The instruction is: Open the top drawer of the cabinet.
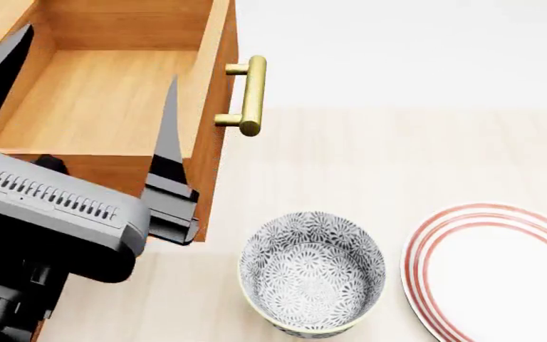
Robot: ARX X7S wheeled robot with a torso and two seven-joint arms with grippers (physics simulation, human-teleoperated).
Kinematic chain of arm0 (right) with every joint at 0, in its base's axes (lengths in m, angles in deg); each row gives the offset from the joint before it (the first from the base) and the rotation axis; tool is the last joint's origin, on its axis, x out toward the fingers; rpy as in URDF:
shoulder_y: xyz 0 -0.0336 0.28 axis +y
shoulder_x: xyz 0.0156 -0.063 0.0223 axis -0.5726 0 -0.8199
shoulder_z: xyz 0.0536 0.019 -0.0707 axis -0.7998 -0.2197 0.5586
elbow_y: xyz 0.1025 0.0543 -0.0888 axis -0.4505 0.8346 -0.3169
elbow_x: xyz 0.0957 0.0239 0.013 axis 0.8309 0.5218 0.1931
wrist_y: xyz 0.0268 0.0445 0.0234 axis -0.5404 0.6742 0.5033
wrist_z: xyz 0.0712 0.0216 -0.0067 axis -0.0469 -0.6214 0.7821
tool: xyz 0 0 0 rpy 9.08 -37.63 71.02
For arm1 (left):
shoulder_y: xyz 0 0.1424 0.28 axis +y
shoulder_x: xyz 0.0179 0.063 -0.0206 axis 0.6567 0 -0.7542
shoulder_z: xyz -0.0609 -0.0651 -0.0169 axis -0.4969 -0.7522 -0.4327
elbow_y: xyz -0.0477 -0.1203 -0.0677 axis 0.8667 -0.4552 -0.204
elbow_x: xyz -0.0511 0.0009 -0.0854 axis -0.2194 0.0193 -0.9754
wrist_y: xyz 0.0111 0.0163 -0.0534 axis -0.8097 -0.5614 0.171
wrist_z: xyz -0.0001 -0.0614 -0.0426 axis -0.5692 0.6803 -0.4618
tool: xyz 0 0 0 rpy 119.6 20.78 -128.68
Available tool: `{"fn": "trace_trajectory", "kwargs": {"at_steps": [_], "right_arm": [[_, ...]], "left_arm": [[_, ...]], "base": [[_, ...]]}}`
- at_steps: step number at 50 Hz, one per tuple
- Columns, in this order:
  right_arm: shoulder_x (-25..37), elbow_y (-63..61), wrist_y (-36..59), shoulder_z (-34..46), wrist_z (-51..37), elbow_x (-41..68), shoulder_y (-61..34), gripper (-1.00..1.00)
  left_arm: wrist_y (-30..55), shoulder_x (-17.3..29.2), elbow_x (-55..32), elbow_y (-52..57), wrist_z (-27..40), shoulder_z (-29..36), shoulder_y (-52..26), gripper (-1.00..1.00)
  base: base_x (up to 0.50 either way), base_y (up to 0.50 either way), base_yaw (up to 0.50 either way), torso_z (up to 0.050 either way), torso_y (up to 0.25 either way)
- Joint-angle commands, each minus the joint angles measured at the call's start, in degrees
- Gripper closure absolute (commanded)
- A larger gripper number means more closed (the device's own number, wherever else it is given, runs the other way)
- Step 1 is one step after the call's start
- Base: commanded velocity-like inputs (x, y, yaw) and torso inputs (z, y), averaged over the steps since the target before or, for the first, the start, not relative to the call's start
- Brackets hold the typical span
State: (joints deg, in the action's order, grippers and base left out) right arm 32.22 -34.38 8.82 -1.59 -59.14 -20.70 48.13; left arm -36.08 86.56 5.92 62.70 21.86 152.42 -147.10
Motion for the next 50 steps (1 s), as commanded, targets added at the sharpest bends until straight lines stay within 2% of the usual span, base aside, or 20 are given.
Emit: {"fn": "trace_trajectory", "kwargs": {"at_steps": [1,6,14,26,31,33,36,39,41,47,50], "right_arm": [[0.09,-0.09,0.04,0.14,-0.06,0.04,-0.04,-1.00],[0.29,-0.80,-0.48,-0.13,-0.50,-0.18,0.01,-1.00],[0.30,-2.58,-6.78,-1.60,-0.48,-1.62,1.10,-1.00],[0.29,-5.32,-20.04,-4.68,0.33,-4.21,4.26,-1.00],[0.05,-5.57,-25.53,-6.77,-1.11,-6.98,5.52,-1.00],[-0.09,-5.30,-28.91,-7.95,-1.63,-8.61,6.11,-1.00],[-0.19,-4.65,-31.60,-9.63,-2.93,-10.60,6.49,-1.00],[-0.40,-4.22,-34.24,-11.32,-4.63,-13.81,6.94,-1.00],[-0.22,-4.79,-34.87,-12.42,-5.79,-15.12,7.35,-1.00],[0.01,-5.42,-35.34,-14.16,-7.55,-16.08,7.59,-1.00],[-0.11,-5.77,-35.97,-15.55,-8.90,-16.30,7.72,-1.00]], "left_arm": [[0.57,2.89,10.26,-0.09,5.58,3.22,5.52,-1.00],[-0.07,4.63,14.51,-1.35,7.56,4.41,8.77,-1.00],[-0.95,8.04,24.17,-3.24,11.66,6.88,16.37,-1.00],[0.70,13.22,35.44,-5.64,12.32,-1.69,30.96,-1.00],[0.57,14.86,40.21,-7.53,12.46,-9.12,38.30,-1.00],[2.98,15.14,44.46,-7.47,12.62,-13.25,42.79,-1.00],[-0.16,15.45,46.39,-9.65,12.52,-17.30,47.87,-1.00],[4.02,16.12,51.91,-8.71,12.66,-25.81,54.66,-1.00],[1.41,16.78,51.73,-10.10,12.38,-28.47,56.96,-1.00],[3.68,17.51,55.40,-10.23,12.53,-35.64,62.08,-1.00],[4.99,17.63,57.24,-9.07,12.61,-45.11,67.65,-1.00]], "base": [[0.00,0.00,0.00,0.000,0.000],[0.00,0.00,0.00,0.000,0.000],[0.00,0.00,0.00,0.000,0.000],[0.00,0.00,0.00,0.000,0.000],[0.00,0.00,0.00,0.000,0.000],[0.00,0.00,0.00,0.000,0.000],[0.00,0.00,0.00,0.000,0.000],[0.00,0.00,0.00,0.000,0.000],[0.00,0.00,0.00,0.000,0.000],[0.00,0.00,0.00,0.000,0.000],[0.00,0.00,0.00,0.000,0.000]]}}
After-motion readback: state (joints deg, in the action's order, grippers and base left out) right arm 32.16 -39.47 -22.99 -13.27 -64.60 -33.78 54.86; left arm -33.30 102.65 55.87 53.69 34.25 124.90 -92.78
